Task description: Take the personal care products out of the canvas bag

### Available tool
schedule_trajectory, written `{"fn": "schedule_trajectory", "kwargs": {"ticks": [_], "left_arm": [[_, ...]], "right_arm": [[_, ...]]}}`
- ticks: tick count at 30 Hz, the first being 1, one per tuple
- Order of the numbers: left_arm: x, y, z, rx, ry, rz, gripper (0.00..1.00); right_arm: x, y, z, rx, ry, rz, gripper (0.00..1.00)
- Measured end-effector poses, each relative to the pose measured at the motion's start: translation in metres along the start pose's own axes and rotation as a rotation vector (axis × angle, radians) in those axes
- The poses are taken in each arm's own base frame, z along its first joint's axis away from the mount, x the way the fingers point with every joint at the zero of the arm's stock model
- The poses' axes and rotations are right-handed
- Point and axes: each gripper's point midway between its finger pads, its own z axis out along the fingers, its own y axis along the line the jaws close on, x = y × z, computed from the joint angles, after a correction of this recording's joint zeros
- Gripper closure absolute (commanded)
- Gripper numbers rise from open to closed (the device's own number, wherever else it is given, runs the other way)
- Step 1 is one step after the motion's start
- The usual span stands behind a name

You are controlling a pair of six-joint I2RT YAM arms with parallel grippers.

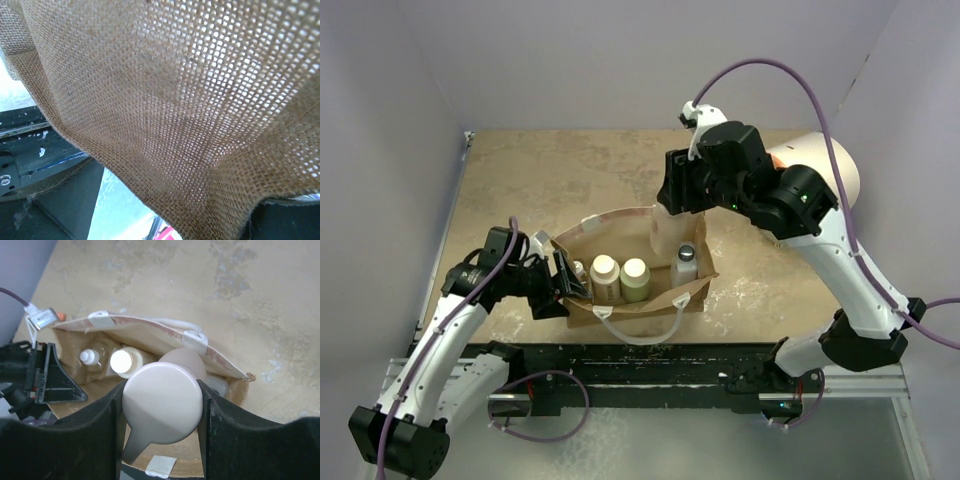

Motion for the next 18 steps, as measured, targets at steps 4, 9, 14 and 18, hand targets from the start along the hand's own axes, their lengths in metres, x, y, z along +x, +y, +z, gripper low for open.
{"fn": "schedule_trajectory", "kwargs": {"ticks": [4,9,14,18], "left_arm": [[-0.003,-0.001,0.002,-0.006,0.006,-0.004,0.20],[-0.004,-0.001,0.003,-0.009,0.010,-0.006,0.20],[-0.005,-0.001,0.004,-0.010,0.016,-0.004,0.20],[-0.005,-0.001,0.006,-0.012,0.027,-0.001,0.20]], "right_arm": [[-0.020,0.002,-0.012,-0.003,-0.053,0.011,1.00],[-0.036,0.002,-0.018,0.014,-0.080,0.015,1.00],[-0.044,-0.001,-0.012,0.056,-0.085,0.007,1.00],[-0.059,-0.001,-0.008,0.080,-0.119,0.002,1.00]]}}
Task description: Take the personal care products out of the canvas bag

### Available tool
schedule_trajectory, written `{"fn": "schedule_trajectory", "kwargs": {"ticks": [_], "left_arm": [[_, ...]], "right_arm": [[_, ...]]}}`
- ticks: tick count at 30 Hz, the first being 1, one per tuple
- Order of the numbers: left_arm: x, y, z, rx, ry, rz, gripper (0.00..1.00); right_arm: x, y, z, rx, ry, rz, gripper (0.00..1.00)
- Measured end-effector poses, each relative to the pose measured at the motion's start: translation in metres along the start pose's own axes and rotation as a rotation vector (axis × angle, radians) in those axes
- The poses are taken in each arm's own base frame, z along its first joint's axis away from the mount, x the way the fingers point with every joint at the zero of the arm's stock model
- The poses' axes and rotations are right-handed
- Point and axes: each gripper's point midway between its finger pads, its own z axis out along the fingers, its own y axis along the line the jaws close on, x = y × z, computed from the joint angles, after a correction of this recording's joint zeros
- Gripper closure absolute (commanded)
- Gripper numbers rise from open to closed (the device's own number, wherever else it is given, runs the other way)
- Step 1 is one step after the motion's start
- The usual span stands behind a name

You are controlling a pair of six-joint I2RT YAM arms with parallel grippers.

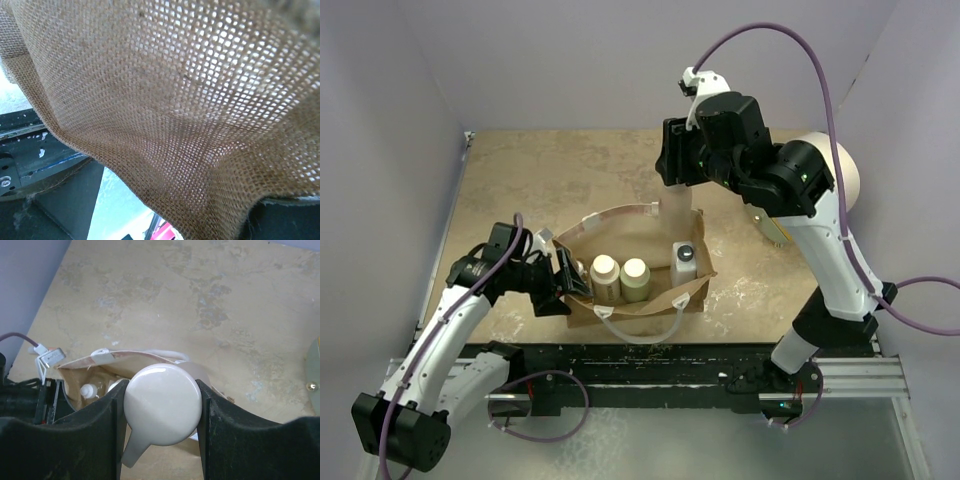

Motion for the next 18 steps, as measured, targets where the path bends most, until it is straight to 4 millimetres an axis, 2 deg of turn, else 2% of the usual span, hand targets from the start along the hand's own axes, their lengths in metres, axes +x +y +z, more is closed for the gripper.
{"fn": "schedule_trajectory", "kwargs": {"ticks": [10,18], "left_arm": [[-0.004,-0.004,0.001,-0.004,0.016,0.018,0.20],[-0.005,-0.003,-0.001,-0.023,0.032,0.039,0.20]], "right_arm": [[-0.016,-0.011,-0.001,0.058,-0.057,-0.007,1.00],[-0.049,-0.023,0.005,0.087,-0.143,0.027,1.00]]}}
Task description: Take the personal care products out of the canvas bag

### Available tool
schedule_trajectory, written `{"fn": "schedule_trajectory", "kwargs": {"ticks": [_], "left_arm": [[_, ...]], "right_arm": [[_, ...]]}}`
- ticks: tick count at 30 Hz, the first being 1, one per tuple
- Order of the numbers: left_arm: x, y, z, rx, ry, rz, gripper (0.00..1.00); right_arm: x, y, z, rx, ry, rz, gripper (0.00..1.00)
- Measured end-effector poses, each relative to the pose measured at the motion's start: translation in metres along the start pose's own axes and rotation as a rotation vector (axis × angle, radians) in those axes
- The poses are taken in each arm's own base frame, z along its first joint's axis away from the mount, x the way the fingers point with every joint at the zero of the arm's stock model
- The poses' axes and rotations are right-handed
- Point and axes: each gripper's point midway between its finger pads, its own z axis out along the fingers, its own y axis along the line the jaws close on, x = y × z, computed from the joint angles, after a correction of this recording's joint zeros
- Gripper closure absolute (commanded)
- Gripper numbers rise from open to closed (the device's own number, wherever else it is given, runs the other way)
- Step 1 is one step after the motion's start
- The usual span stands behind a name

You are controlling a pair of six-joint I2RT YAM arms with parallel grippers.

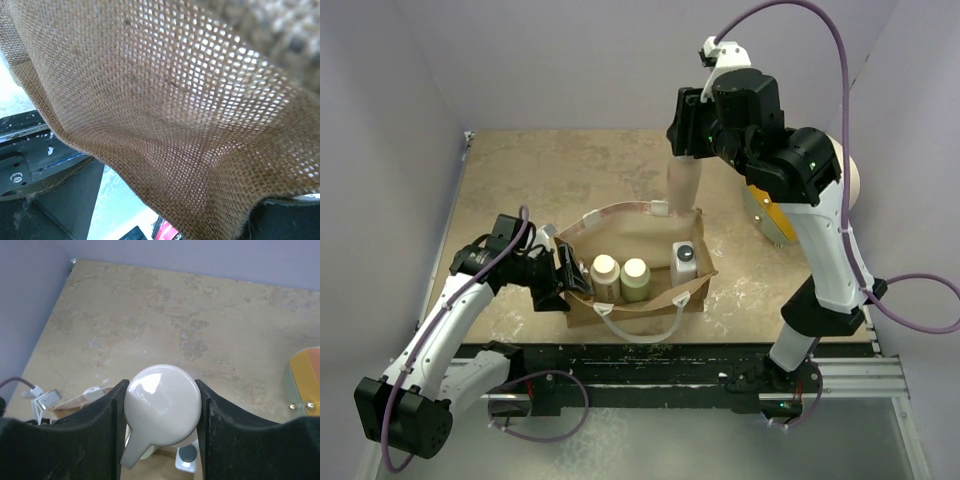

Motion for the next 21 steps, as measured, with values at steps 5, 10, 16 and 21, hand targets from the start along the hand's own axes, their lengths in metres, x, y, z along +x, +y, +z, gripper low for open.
{"fn": "schedule_trajectory", "kwargs": {"ticks": [5,10,16,21], "left_arm": [[-0.001,0.002,-0.001,-0.016,0.007,0.017,0.20],[-0.002,0.003,0.001,-0.021,0.015,0.028,0.20],[-0.004,0.002,0.002,-0.027,0.024,0.029,0.20],[-0.007,0.003,0.000,-0.055,0.031,0.038,0.20]], "right_arm": [[-0.011,-0.030,0.010,0.056,-0.017,0.038,1.00],[-0.021,-0.063,0.019,0.132,-0.041,0.051,1.00],[-0.009,-0.083,0.055,0.186,-0.021,0.018,1.00],[0.021,-0.099,0.104,0.211,0.042,0.013,1.00]]}}
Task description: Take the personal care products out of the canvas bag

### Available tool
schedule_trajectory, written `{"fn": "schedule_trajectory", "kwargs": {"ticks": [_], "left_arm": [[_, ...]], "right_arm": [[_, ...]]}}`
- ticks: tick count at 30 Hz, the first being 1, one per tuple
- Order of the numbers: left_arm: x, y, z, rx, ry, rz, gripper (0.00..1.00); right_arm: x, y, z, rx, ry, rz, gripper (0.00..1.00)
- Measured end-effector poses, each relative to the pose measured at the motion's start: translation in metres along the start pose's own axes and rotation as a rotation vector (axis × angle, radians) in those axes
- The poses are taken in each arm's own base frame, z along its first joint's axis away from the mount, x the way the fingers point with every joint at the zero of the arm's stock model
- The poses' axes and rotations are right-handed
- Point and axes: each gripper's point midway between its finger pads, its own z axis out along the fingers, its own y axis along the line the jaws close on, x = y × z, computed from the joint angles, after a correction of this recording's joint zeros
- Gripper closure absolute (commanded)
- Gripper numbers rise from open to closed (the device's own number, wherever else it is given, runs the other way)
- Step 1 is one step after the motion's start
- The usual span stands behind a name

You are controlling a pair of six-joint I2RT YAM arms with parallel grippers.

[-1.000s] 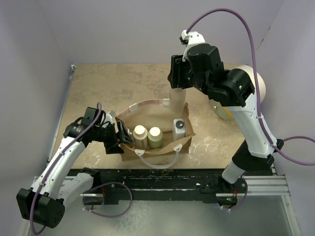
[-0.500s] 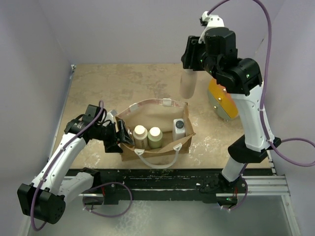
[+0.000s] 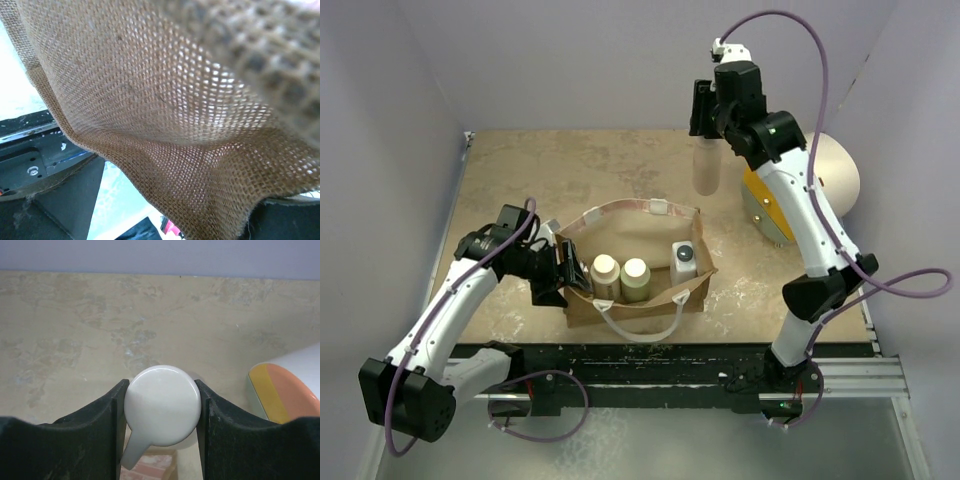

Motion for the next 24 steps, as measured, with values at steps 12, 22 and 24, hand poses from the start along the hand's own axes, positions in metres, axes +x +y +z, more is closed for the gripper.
{"fn": "schedule_trajectory", "kwargs": {"ticks": [12,22,24], "left_arm": [[-0.010,0.003,-0.001,-0.057,0.001,0.009,0.20],[-0.021,0.002,0.002,-0.087,0.022,0.036,0.21],[-0.021,0.003,0.002,-0.091,0.022,0.039,0.20]], "right_arm": [[0.074,-0.039,0.111,0.082,0.090,0.082,1.00],[0.114,-0.058,0.146,0.196,0.070,0.205,1.00],[0.120,-0.064,0.149,0.240,0.060,0.232,1.00]]}}
